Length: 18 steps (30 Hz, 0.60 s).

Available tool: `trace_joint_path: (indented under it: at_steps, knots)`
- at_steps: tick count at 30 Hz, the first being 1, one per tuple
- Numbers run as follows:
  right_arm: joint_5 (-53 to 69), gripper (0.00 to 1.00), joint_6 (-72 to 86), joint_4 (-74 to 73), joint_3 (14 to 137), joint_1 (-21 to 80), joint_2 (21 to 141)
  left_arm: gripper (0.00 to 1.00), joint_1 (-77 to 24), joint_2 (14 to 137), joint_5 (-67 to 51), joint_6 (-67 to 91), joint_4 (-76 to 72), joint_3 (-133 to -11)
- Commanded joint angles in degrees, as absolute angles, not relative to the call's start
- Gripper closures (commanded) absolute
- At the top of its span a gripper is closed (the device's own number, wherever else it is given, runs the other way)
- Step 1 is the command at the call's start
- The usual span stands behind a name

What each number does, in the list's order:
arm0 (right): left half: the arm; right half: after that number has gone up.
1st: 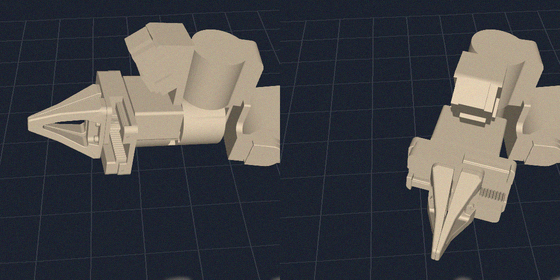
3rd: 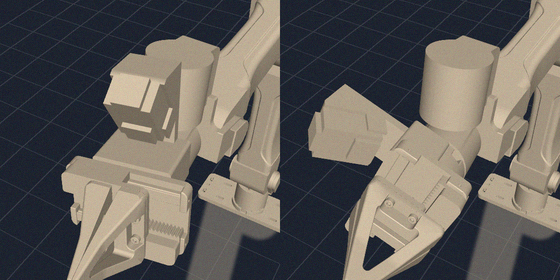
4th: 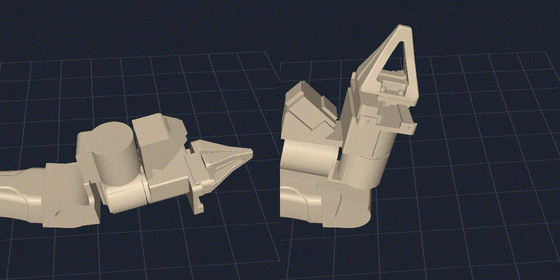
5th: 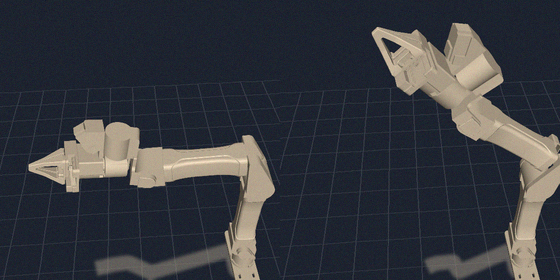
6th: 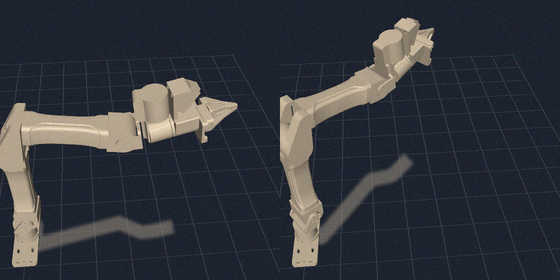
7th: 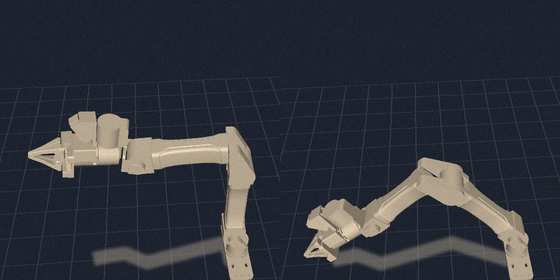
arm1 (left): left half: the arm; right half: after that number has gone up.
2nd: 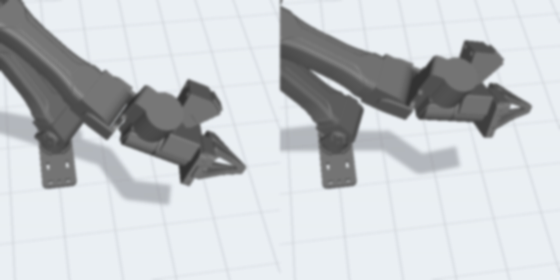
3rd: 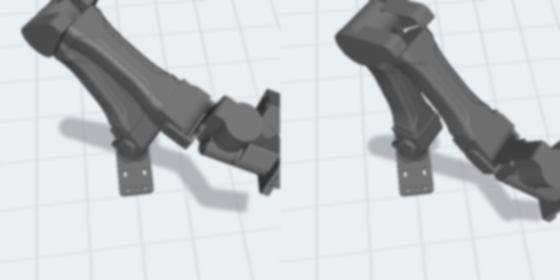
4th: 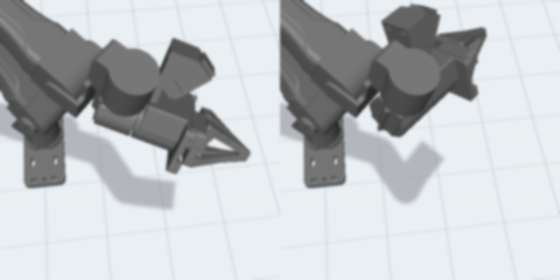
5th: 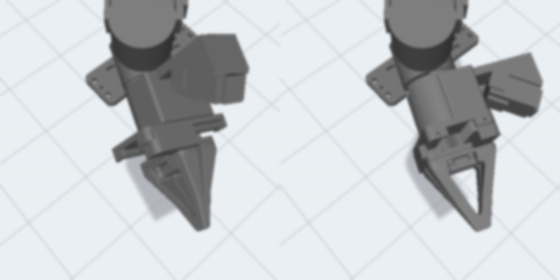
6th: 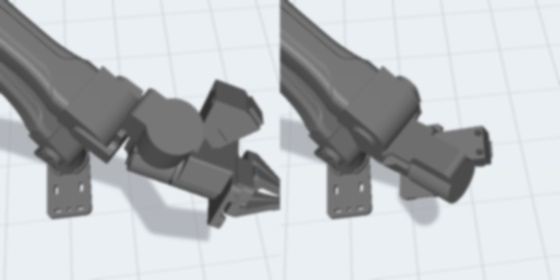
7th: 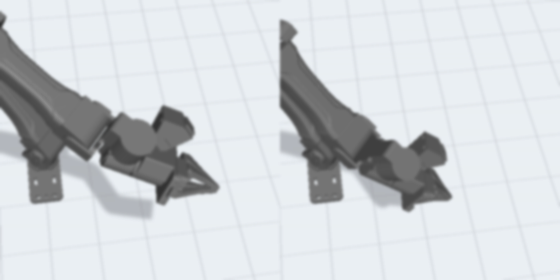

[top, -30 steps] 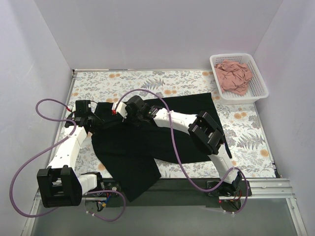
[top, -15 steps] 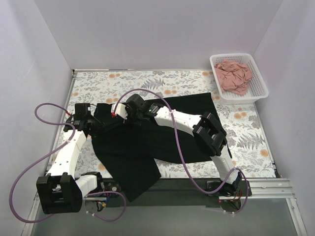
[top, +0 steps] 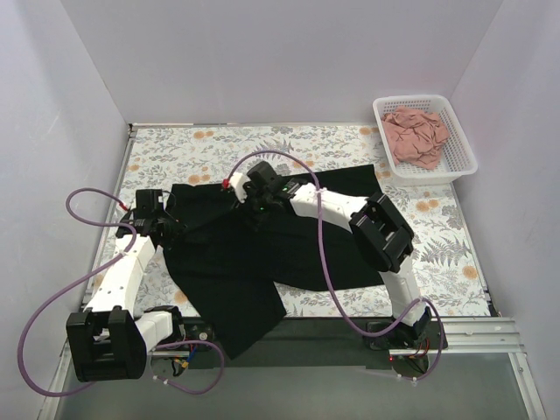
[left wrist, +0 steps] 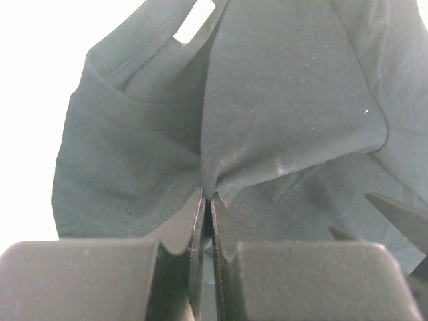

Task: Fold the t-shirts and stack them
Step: Fold the tshirt

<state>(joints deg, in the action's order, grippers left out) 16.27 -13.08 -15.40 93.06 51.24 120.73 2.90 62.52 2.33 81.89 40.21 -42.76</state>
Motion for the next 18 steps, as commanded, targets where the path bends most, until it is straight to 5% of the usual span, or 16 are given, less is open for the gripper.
trace_joint_path:
  at_steps: [1,9,18]
  knots:
    - [26.8,0.37,2.6,-7.8,88.5,46.9,116.8,1.00,3.2,62.6,2.2,81.0,38.6,-41.0]
    - [23.4,0.41,7.3,1.5,84.6,51.1,119.1,1.00,3.1,63.1,3.3,80.4,36.6,-39.3]
    - [13.4,0.39,-5.2,4.7,84.1,57.2,120.5,1.00,3.2,63.4,2.9,80.2,35.4,-38.6]
